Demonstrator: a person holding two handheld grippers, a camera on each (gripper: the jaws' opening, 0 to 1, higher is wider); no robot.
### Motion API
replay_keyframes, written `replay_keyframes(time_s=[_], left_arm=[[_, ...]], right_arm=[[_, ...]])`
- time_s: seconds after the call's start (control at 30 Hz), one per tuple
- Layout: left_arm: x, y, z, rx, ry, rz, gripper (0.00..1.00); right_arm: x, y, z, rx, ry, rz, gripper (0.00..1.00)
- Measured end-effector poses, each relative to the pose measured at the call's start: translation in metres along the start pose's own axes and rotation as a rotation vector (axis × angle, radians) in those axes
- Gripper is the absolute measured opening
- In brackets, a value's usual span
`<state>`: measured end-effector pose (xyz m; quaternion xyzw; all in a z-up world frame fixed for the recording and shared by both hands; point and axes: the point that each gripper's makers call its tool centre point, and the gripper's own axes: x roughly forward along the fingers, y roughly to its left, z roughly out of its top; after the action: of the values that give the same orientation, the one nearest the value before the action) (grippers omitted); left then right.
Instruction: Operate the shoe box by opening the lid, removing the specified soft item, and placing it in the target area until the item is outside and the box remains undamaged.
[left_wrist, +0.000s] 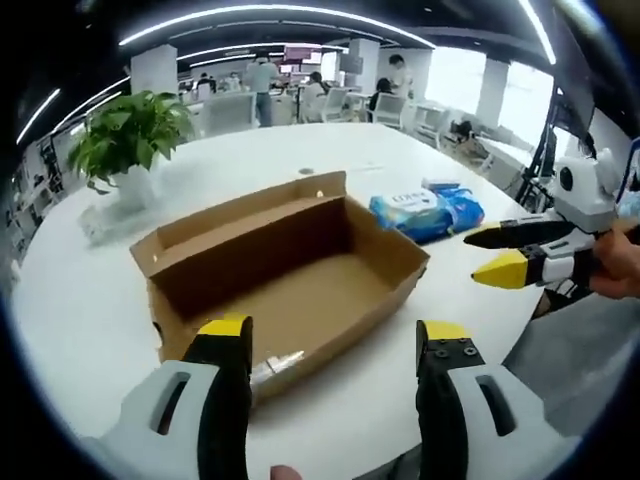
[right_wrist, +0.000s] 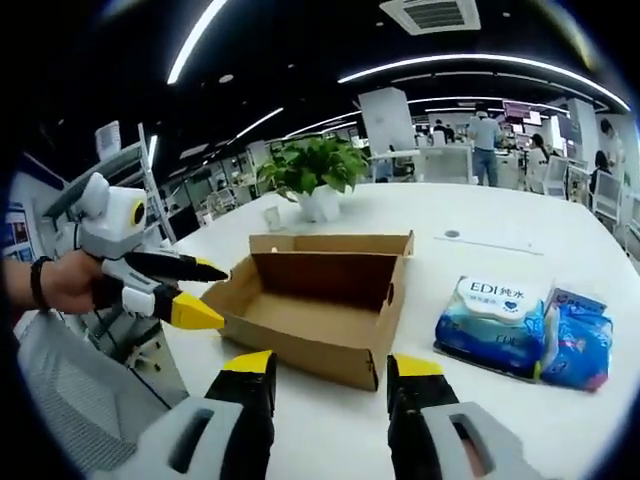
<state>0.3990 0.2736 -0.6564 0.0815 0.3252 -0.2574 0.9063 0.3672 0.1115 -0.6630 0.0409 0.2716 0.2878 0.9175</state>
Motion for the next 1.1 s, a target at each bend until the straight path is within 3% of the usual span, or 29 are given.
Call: replay_keyframes(time_s=[0.17,0.33,0.53,0.7,0.87,0.97,1.1], left_arm=[[-0.002,0.027,0.007,0.106,0.029,0.006,0.65],[-0.001,0.048,0.014,0.157,0.051,0.005,0.65],[0.008,0.067,0.015,0.303,0.134,-0.045,0.66],[0.020,0.074,0.013,0.415,0.204,-0.111,0.66],[0.033,0.070,0.011,0.452,0.241,-0.171,0.66],[0.041,0.067,-0.001,0.535,0.300,-0.216,0.66],[0.051,0.068,-0.010,0.566,0.345,-0.242,0.66]], right_arm=[[0.000,0.002,0.003,-0.001,-0.009,0.004,0.41],[0.002,0.005,0.002,-0.019,0.002,0.013,0.42],[0.001,0.004,0.001,-0.015,0.007,0.012,0.42],[-0.001,-0.001,0.002,0.001,-0.002,0.001,0.42],[0.000,-0.002,-0.001,-0.004,0.011,-0.005,0.42],[0.000,-0.004,-0.003,-0.002,0.014,-0.010,0.42],[0.000,-0.005,-0.003,0.006,0.014,-0.012,0.42]])
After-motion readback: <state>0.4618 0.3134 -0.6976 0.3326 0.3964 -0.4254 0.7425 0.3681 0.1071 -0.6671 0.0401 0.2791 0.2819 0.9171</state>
